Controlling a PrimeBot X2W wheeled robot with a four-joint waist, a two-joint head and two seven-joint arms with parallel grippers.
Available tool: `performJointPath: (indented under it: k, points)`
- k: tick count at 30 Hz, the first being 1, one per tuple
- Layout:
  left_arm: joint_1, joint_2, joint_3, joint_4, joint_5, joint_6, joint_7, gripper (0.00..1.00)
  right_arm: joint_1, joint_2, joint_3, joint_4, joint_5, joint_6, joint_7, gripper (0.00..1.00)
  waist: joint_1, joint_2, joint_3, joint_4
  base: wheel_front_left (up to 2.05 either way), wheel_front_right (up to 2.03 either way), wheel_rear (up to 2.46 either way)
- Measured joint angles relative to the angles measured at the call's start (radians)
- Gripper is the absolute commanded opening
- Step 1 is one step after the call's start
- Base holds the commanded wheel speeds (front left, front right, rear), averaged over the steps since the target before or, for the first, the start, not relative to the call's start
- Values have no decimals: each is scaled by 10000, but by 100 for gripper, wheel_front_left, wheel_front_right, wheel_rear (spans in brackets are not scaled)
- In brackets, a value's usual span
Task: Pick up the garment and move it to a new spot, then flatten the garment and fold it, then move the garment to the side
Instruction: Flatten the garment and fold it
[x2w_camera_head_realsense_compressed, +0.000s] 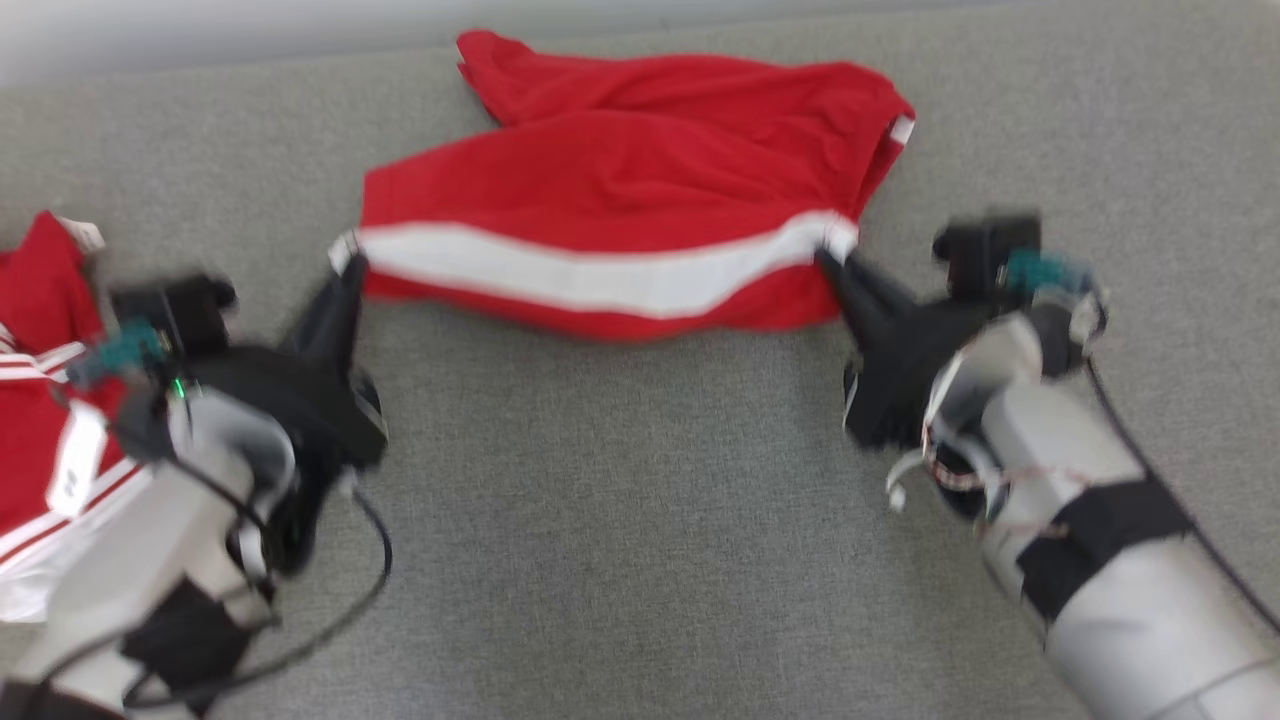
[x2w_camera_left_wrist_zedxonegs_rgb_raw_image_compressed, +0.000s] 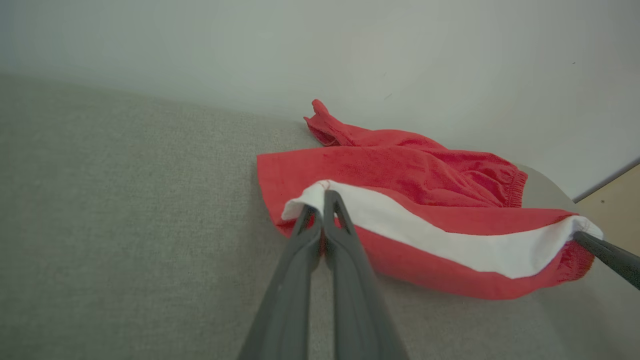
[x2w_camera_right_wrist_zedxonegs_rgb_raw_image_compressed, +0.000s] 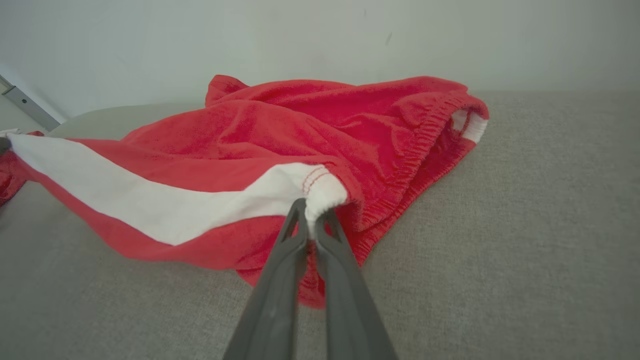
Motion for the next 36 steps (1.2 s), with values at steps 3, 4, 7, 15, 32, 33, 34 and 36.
performJointPath:
  k: [3,4,7,15,32,33,34,36]
  points:
    - [798,104,-215,-94,-13,-61,-48,0,705,27,190,-81,52,81,-245,0,-1,-1,-312,6,0,0,0]
    - [1035,123,-272,-165,-17,-63,-50,0,906,48,228,-123,75,82,-290,0,-2,-2,-421,-2,0,0,0]
    - [1537,105,-313,-418,-81,-50,-151,0,1476,48,234,-259,265,119,-518,0,-3,-2,-753,-42,0,0,0]
    - [2654,203,-349,-802,-462,-59,-224,0,2553,-401,439,-679,433,217,-775,0,-3,-3,-1682,-167,0,0,0]
    - [4099,207,-871,-1239,-706,81,12,0,4159,-1106,838,-817,755,255,-150,5,-2,-4,-2412,-38,0,0,0]
    - [4099,184,-871,-1237,-706,123,17,0,4195,-1104,842,-815,763,255,-138,13,-2,-3,-2406,-32,0,0,0]
    - [4097,167,-869,-1229,-706,134,27,0,4216,-1104,846,-817,765,255,-134,22,-1,-3,-2401,-28,0,0,0]
    - [4091,157,-890,-1183,-702,234,107,5,4211,-1093,851,-834,803,255,-52,87,-1,-4,-2399,-25,0,0,0]
